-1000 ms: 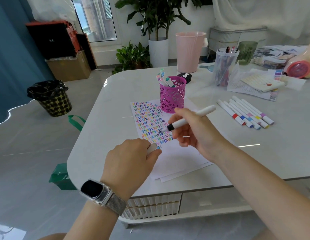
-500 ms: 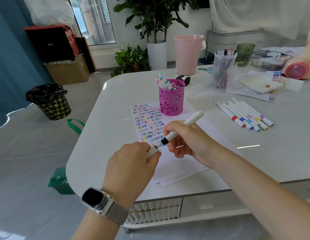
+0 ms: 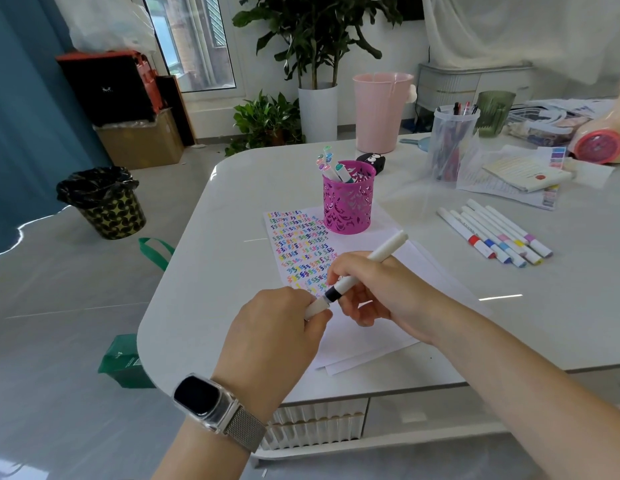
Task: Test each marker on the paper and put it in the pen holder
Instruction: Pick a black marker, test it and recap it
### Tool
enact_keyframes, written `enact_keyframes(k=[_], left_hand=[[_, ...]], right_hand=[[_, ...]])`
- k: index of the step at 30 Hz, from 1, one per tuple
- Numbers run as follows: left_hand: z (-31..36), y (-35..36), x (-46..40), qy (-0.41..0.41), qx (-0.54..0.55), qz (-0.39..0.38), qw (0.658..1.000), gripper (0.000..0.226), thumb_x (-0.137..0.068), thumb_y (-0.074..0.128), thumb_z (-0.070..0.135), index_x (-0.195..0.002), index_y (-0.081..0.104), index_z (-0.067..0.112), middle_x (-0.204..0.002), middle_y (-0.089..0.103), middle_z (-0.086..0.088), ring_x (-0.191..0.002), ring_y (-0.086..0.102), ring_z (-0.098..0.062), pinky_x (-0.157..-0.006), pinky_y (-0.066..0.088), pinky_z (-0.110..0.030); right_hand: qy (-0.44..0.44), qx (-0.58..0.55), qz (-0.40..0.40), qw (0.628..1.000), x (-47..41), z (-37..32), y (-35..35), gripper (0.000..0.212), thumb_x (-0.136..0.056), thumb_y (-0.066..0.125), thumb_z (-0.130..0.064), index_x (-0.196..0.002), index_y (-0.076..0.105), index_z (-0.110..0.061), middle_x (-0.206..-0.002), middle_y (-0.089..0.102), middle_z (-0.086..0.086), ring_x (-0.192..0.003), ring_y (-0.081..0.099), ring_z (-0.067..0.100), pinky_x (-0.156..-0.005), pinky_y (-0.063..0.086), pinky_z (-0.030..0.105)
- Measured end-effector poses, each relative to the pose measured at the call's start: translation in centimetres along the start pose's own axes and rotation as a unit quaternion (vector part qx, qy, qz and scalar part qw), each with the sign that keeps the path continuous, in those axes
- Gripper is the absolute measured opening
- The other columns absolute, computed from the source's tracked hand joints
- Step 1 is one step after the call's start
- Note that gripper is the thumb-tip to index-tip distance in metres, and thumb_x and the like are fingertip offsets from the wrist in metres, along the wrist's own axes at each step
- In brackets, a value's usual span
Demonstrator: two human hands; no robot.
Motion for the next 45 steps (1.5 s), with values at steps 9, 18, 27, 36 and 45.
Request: enact_keyframes(k=[9, 18, 27, 36, 45], left_hand=[[2.0, -0.3, 0.6, -0.032, 0.261, 0.028, 0.965, 0.007, -0.083, 0.066, 0.038, -0.08, 0.066, 0.031, -0.058, 0.067, 0.009, -0.051, 0.06, -0.002, -0.057, 0.047, -0.015], [2.7, -1.8, 0.9, 0.092, 0.165, 0.15, 0.97, 0.018, -0.083, 0.058, 0.042, -0.093, 0.068, 0.03, -0.053, 0.059, 0.004, -0.049, 0.055, -0.015, -0.05, 0.049, -0.037], [4.4, -1.9, 1.6, 0.145, 0.124, 0.207, 0.96, 0.018, -0.086, 0.058, 0.031, -0.083, 0.073, 0.021, -0.053, 0.055, 0.017, -0.05, 0.049, -0.007, -0.048, 0.042, -0.024], [4.4, -2.5, 1.3, 0.148, 0.097, 0.209, 0.962, 0.025, -0.086, 0.054, 0.035, -0.074, 0.07, 0.021, -0.045, 0.026, 0.024, -0.048, 0.036, -0.003, -0.047, 0.029, -0.008], [1.3, -3.0, 0.0, -0.027, 0.264, 0.201, 0.943, 0.033, -0.077, 0.059, 0.045, -0.064, 0.067, 0.015, -0.052, 0.058, -0.013, -0.054, 0.059, -0.033, -0.056, 0.052, -0.046]], right_hand=[[0.046, -0.162, 0.07, 0.983, -0.7, 1.7, -0.8, 0.02, -0.076, 0.037, -0.009, -0.062, 0.051, -0.012, -0.049, 0.043, 0.001, -0.044, 0.038, 0.014, -0.046, 0.032, 0.022], [0.016, -0.16, 0.0, 0.987, -0.8, 1.0, 0.2, 0.038, -0.09, 0.023, -0.023, -0.067, 0.052, -0.01, -0.054, 0.049, 0.008, -0.043, 0.036, 0.015, -0.043, 0.031, 0.019], [0.006, -0.131, -0.026, 0.991, -0.2, -0.1, 0.4, 0.04, -0.088, 0.021, -0.021, -0.072, 0.054, -0.006, -0.045, 0.048, 0.006, -0.045, 0.025, 0.017, -0.043, 0.026, 0.02], [0.013, -0.146, -0.035, 0.989, -0.3, 0.0, 0.7, 0.041, -0.09, 0.021, -0.023, -0.074, 0.054, -0.005, -0.048, 0.047, 0.009, -0.043, 0.029, 0.018, -0.043, 0.031, 0.019], [-0.149, -0.086, 0.223, 0.96, 0.8, -2.4, -4.7, 0.038, -0.09, 0.054, -0.012, -0.118, 0.047, -0.036, -0.099, 0.05, -0.005, -0.065, 0.049, 0.011, -0.049, 0.044, 0.02]])
Point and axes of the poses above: each hand's wrist, its own x-axis away from the middle knuckle, its own y-axis out of the palm, z = x × y, the point moved 7 cm from there along -x, towards the middle knuckle
